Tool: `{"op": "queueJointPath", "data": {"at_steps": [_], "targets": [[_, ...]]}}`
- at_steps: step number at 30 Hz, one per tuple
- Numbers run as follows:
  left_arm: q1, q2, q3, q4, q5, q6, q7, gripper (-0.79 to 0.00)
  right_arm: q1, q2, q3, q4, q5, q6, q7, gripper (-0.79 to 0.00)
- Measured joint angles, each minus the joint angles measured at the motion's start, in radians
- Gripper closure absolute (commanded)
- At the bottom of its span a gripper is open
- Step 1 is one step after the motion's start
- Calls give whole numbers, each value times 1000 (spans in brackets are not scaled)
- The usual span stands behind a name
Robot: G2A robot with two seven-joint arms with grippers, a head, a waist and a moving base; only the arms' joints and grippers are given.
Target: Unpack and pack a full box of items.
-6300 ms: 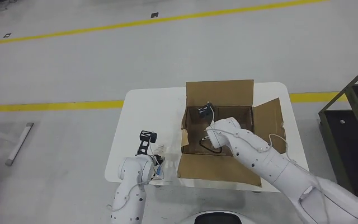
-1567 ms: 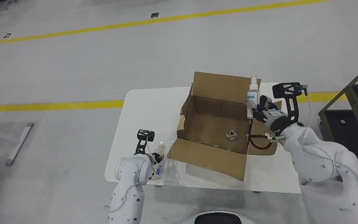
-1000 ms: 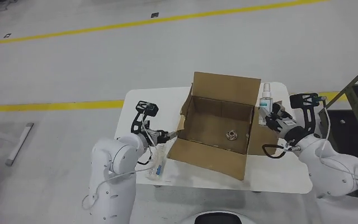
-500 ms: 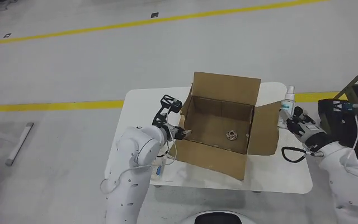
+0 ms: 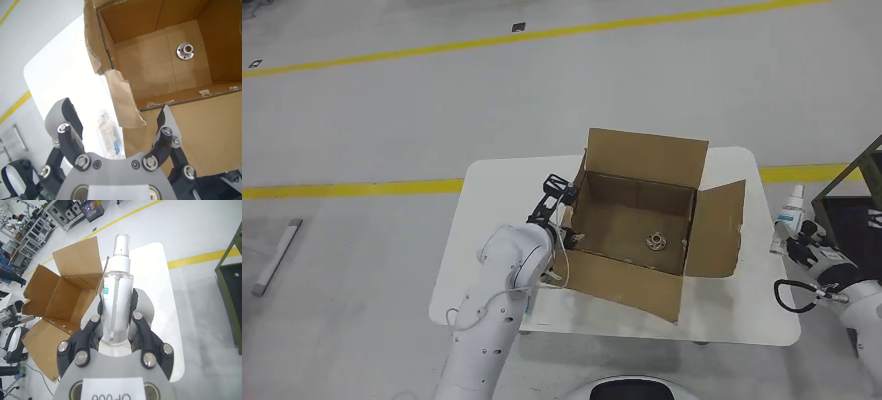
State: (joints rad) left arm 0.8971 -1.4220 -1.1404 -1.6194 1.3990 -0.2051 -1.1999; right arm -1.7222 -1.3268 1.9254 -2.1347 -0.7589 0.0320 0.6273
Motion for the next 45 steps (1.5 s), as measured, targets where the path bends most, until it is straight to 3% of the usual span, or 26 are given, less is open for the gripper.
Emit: {"op": "queueJointPath", "data": {"at_steps": [1,2,3,14,23,30,41,42,43,45], "targets": [[-4,0,1,10,1,6,5,-299,-5,0,-1,2,-2,-1,-2,0],[-9,-1,1,19,1,12,9,-46,-9,1,-1,4,-3,-2,-3,0],[-14,-1,2,29,0,17,13,0,-14,1,-3,7,-6,-3,-6,0],[-18,-1,-21,63,-67,46,0,0,-29,9,-22,42,-40,-6,-4,0],[6,5,-111,31,-241,131,-102,0,-20,16,-32,68,-51,-15,10,0],[25,14,-179,35,-368,189,-173,0,-14,27,-50,110,-120,-64,47,0],[67,30,-203,-25,-451,230,-228,0,-21,43,-67,172,-172,-176,88,0],[70,32,-200,-34,-432,230,-230,-336,-23,45,-65,179,-173,-186,92,0],[71,34,-198,-39,-417,229,-232,-785,-24,46,-64,184,-178,-193,95,0],[71,38,-188,-48,-371,231,-234,-785,-29,49,-63,197,-189,-211,101,0]]}}
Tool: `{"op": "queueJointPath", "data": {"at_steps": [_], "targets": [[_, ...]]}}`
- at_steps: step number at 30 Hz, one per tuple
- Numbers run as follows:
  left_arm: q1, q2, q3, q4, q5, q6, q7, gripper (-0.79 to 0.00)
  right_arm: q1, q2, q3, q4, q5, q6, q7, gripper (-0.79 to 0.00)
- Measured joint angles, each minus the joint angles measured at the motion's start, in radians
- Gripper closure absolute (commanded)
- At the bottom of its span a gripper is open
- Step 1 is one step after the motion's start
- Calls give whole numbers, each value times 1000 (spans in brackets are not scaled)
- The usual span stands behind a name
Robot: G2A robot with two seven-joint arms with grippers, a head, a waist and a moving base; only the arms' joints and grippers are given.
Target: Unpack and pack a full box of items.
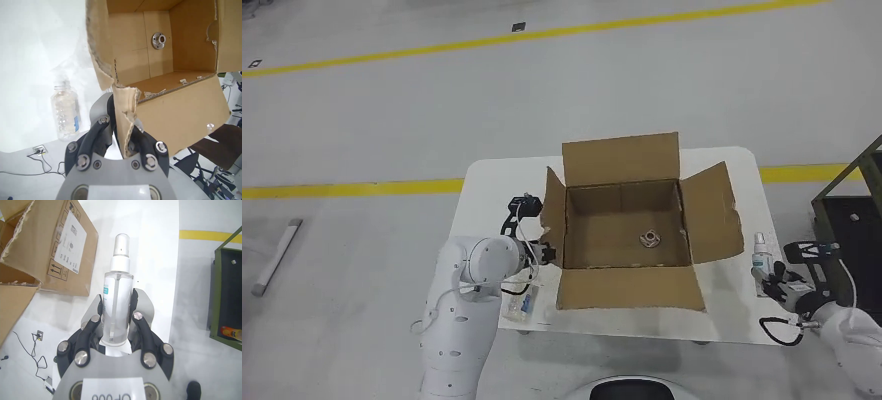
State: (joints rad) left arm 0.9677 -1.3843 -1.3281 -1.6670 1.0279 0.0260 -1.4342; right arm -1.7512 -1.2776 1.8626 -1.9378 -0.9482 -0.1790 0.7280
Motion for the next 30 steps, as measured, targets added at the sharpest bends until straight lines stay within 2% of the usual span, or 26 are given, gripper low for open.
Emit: {"op": "queueJointPath", "data": {"at_steps": [5,15,30], "targets": [[-2,3,14,-2,5,7,0,-785,-9,6,-7,40,-40,-19,-5,0],[-2,3,15,-2,4,7,-1,-785,27,12,-93,152,-167,-29,-49,0],[-2,3,15,-2,4,7,-1,-785,108,15,-204,244,-261,29,-27,0]]}}
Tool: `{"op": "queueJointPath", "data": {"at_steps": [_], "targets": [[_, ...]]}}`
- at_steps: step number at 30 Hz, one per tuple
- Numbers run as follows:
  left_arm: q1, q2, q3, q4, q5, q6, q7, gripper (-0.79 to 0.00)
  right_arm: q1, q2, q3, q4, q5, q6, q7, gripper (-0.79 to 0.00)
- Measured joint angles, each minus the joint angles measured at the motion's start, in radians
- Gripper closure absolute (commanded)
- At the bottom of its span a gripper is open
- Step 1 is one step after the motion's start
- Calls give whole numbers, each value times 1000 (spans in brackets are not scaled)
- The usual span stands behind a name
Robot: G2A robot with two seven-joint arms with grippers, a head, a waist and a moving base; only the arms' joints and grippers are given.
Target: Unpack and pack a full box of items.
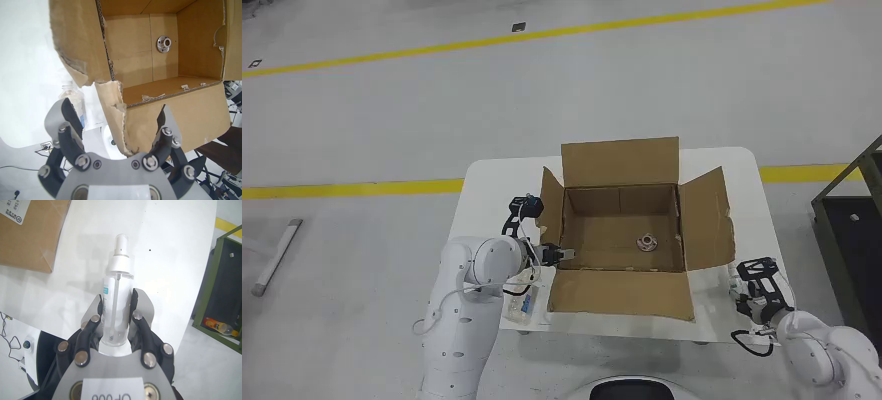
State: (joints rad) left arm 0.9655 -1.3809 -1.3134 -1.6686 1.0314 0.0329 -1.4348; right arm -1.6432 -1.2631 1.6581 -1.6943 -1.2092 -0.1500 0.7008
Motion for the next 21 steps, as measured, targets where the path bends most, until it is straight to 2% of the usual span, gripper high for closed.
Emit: {"op": "queueJointPath", "data": {"at_steps": [2,4,6,8,10,11,12,13,17,21], "targets": [[0,0,0,0,0,0,0,-785,8,1,-7,12,-7,6,10,0],[0,0,0,0,0,0,0,-785,17,1,-14,25,-12,12,11,-179],[0,0,0,0,0,0,0,-785,21,2,-18,31,-12,14,9,-234],[0,0,0,0,0,0,0,-785,23,3,-20,33,-10,14,10,-336],[0,0,0,0,0,0,0,-785,25,4,-21,34,-8,11,13,-372],[0,0,0,0,0,0,0,-785,25,4,-21,35,-7,9,13,-440],[0,0,0,0,0,0,0,-785,26,5,-21,36,-5,8,13,-699],[0,0,0,0,0,0,0,-785,26,6,-21,36,-3,7,14,-785],[0,0,0,0,0,0,0,-785,22,8,-12,24,12,2,7,-785],[0,0,0,0,0,0,0,-785,-8,11,42,-48,88,4,-51,-785]]}}
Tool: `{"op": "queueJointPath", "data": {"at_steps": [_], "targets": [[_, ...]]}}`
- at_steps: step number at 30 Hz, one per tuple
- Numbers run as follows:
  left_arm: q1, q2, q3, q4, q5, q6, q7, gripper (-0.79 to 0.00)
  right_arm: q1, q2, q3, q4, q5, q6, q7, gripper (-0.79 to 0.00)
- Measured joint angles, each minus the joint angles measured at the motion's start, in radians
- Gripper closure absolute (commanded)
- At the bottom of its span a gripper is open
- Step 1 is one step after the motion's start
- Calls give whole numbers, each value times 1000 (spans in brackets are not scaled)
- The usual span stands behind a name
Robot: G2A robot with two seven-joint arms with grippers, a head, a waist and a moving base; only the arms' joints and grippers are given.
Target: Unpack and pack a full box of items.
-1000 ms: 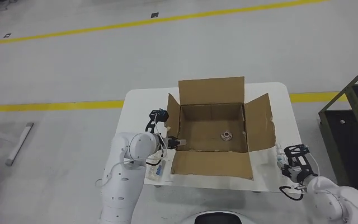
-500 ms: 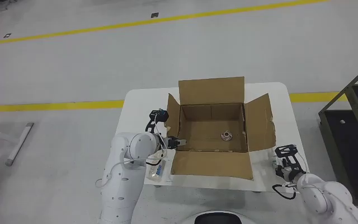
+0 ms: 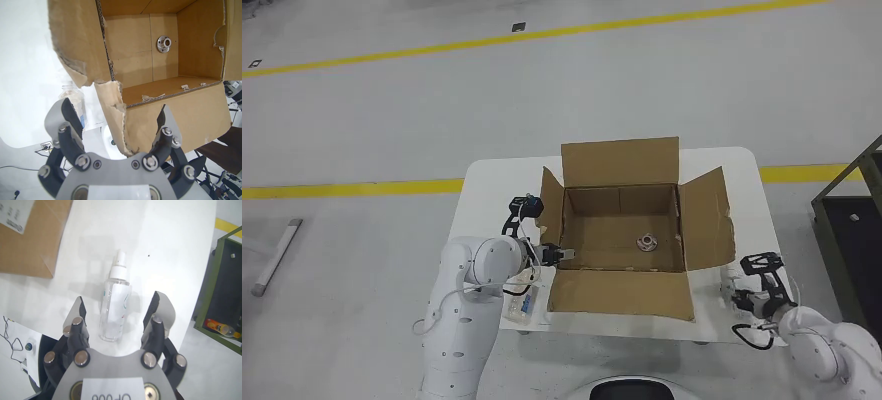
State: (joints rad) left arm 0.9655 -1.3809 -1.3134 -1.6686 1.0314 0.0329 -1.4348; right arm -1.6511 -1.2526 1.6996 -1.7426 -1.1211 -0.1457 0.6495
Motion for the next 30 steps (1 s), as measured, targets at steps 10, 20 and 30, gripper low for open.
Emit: {"op": "queueJointPath", "data": {"at_steps": [10,20,30], "targets": [[0,0,0,0,0,0,0,-785,-93,5,200,-382,244,14,-86,0],[57,14,-27,-96,40,-5,60,-785,31,15,60,-527,191,39,34,0],[139,40,-167,-230,27,3,97,-785,232,10,-211,-392,0,137,145,0]]}}
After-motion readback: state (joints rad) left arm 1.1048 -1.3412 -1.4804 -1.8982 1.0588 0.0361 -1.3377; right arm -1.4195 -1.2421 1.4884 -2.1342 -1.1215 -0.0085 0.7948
